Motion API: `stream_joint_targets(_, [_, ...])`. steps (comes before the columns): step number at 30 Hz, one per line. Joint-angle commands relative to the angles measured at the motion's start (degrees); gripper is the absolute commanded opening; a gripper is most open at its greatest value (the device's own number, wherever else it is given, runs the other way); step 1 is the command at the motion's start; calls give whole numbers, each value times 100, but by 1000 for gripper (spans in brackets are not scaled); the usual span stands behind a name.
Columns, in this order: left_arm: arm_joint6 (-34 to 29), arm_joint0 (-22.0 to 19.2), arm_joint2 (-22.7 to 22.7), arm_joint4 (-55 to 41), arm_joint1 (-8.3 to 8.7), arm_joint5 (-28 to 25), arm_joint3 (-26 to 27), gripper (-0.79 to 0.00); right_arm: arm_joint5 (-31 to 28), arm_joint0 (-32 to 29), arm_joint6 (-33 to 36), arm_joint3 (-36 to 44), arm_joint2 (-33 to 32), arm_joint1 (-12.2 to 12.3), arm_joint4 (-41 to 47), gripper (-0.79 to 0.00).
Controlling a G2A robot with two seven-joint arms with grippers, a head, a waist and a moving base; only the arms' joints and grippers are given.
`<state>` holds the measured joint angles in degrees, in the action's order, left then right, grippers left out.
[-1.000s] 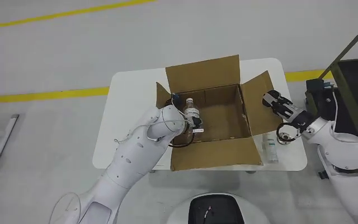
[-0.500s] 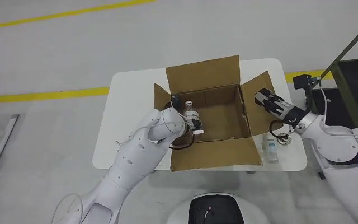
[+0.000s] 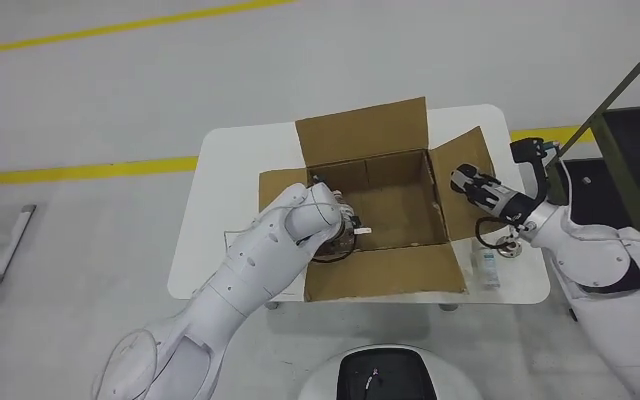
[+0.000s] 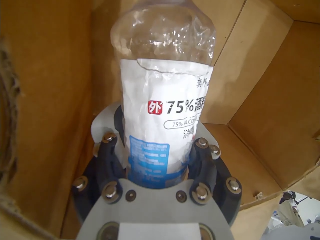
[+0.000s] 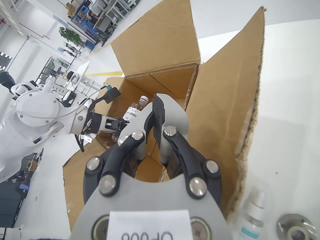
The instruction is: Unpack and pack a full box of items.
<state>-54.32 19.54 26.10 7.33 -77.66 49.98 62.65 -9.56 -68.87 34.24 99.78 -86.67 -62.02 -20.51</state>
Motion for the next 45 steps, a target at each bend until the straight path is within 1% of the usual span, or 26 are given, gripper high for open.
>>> stream_joint_targets(1, [42, -86, -96, -146, -27, 40, -46, -360, -4, 11, 12, -21, 5, 3, 16, -785])
stream_joint_targets(2, [49, -118, -121, -203, -36, 48, -44, -391, -5, 14, 14, -24, 6, 4, 19, -785])
stream_joint_targets(4, [90, -169, -191, -236, -46, 88, -53, -18, -18, 17, 24, -32, 10, 6, 38, -785])
stream_joint_targets(5, [116, -192, -195, -273, -49, 114, -48, 0, -22, 20, 24, -35, 10, 7, 51, -785])
stream_joint_targets(14, [286, -267, -247, -339, -22, 284, 81, 0, -72, 65, 30, -113, 32, 16, 120, -785])
stream_joint_targets(17, [341, -266, -213, -208, 13, 255, 298, 0, -117, 80, 1, -126, 36, 17, 165, -785])
stream_joint_targets(23, [401, -152, -67, 141, 168, -167, 946, 0, -221, 110, -19, -151, 26, 22, 292, -785])
stream_joint_targets(27, [381, -51, -12, 600, 319, -238, 1481, 0, -243, 123, -25, -121, 36, 26, 316, -785])
stream_joint_targets(30, [522, 34, 42, 1154, 458, -241, 2077, 0, -288, 121, -48, -80, 17, 31, 344, -785])
stream_joint_targets(33, [710, 212, 93, 1826, 622, -137, 2546, 0, -342, 94, -64, -49, -2, 38, 340, -785])
stream_joint_targets(35, [748, 312, 187, 2089, 709, -53, 2847, 0, -356, 79, -78, -36, -7, 41, 329, -785])
stream_joint_targets(37, [745, 485, 420, 2328, 839, 90, 3241, 0, -369, 48, -114, -21, -26, 45, 316, -785])
stream_joint_targets(39, [746, 661, 658, 2516, 960, 120, 3565, 0, -358, 11, -143, -2, -52, 51, 285, -785])
stream_joint_targets(42, [710, 947, 1035, 2835, 1146, 92, 3957, 0, -339, -53, -182, 22, -117, 60, 280, -785])
stream_joint_targets(45, [539, 1179, 1398, 3209, 1322, 21, 4320, 0, -325, -122, -191, 54, -190, 71, 289, -785])
